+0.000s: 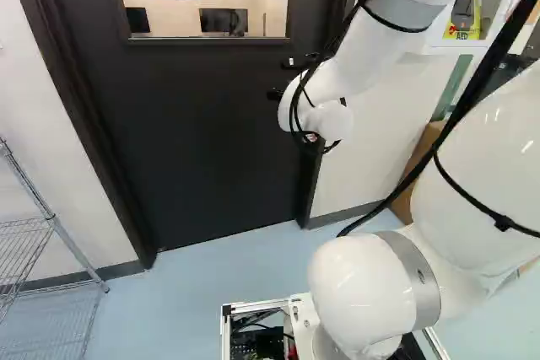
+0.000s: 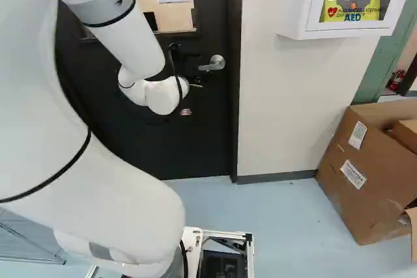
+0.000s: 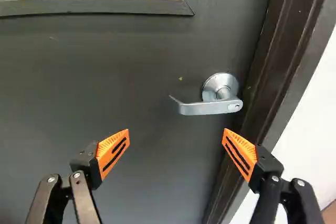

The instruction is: Open the door and move inside

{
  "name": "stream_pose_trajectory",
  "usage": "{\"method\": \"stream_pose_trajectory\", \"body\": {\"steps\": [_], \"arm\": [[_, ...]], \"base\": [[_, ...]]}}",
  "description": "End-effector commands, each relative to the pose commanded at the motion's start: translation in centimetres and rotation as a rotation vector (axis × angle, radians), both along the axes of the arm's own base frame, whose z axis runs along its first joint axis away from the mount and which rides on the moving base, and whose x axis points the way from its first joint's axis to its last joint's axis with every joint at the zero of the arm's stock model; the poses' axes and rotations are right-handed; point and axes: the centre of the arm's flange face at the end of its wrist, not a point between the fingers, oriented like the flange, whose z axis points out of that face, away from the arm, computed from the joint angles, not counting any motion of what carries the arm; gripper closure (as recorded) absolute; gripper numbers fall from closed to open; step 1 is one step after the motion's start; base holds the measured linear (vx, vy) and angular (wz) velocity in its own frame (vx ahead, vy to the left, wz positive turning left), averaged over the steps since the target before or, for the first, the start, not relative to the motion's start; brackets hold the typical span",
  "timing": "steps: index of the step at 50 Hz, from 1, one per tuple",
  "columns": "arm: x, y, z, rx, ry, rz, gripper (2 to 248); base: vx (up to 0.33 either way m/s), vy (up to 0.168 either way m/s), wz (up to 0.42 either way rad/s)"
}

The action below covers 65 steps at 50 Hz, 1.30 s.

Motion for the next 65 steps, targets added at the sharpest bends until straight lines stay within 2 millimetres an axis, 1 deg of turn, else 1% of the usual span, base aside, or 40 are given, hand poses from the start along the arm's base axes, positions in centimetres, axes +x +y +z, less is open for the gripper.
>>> {"method": "stream_pose_trajectory", "body": {"steps": [23, 29, 34, 42, 52, 65], "arm": [[4.4, 0.2, 2.5, 0.001, -0.049, 0.003, 3], [5.5, 0.4, 2.7, 0.001, -0.055, 0.006, 3], [5.9, 0.4, 2.8, 0.001, -0.056, 0.007, 3], [6.1, 0.4, 2.3, 0.001, -0.046, 0.007, 3], [7.4, 0.6, 1.3, 0.001, -0.026, 0.01, 3], [7.7, 0.6, 0.0, 0.0, 0.003, 0.011, 3]], "base": [[0.0, 0.0, 0.0], [0.0, 0.0, 0.0], [0.0, 0.0, 0.0], [0.0, 0.0, 0.0], [0.0, 0.0, 0.0], [0.0, 0.0, 0.0]]}}
